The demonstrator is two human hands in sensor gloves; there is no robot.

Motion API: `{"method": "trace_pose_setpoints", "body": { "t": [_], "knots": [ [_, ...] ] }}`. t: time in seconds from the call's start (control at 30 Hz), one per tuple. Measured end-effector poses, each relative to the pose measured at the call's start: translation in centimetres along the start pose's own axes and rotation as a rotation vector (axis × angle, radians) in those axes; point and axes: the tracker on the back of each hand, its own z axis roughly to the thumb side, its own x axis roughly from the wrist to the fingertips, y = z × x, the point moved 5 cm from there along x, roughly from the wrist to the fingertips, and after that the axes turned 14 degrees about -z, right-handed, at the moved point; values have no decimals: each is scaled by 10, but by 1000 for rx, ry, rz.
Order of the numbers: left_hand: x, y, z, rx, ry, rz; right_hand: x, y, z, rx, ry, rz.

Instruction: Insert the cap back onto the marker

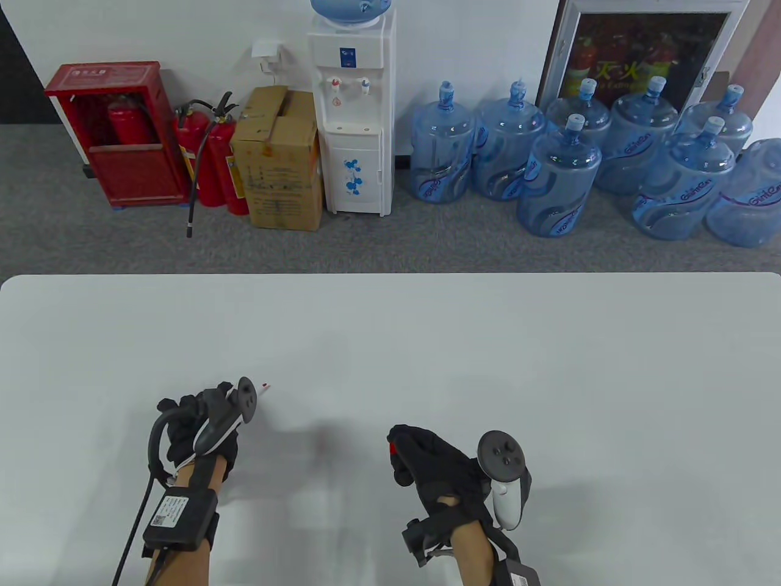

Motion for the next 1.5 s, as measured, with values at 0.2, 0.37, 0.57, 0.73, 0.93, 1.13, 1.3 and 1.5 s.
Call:
{"method": "trace_pose_setpoints", "body": {
  "t": [0.2,0.37,0.57,0.73,0.93,1.13,1.3,1.5],
  "knots": [
    [4,1,3,34,5,-7,0,-1,-1,-2,6,-4],
    [6,-1,8,56,15,-6,0,0,-1,-10,5,2],
    [7,0,11,66,16,3,-1,2,0,-15,7,9],
    [8,-1,13,88,8,-1,-1,3,1,-15,6,10],
    [-1,5,14,134,-40,24,-3,8,0,-20,8,18],
    [-27,21,13,65,-100,103,-3,10,0,-22,6,23],
    [-51,22,20,173,-132,165,-4,11,0,-24,8,26],
    [-78,17,21,112,-178,191,-5,11,-2,-12,22,27]
  ]
}}
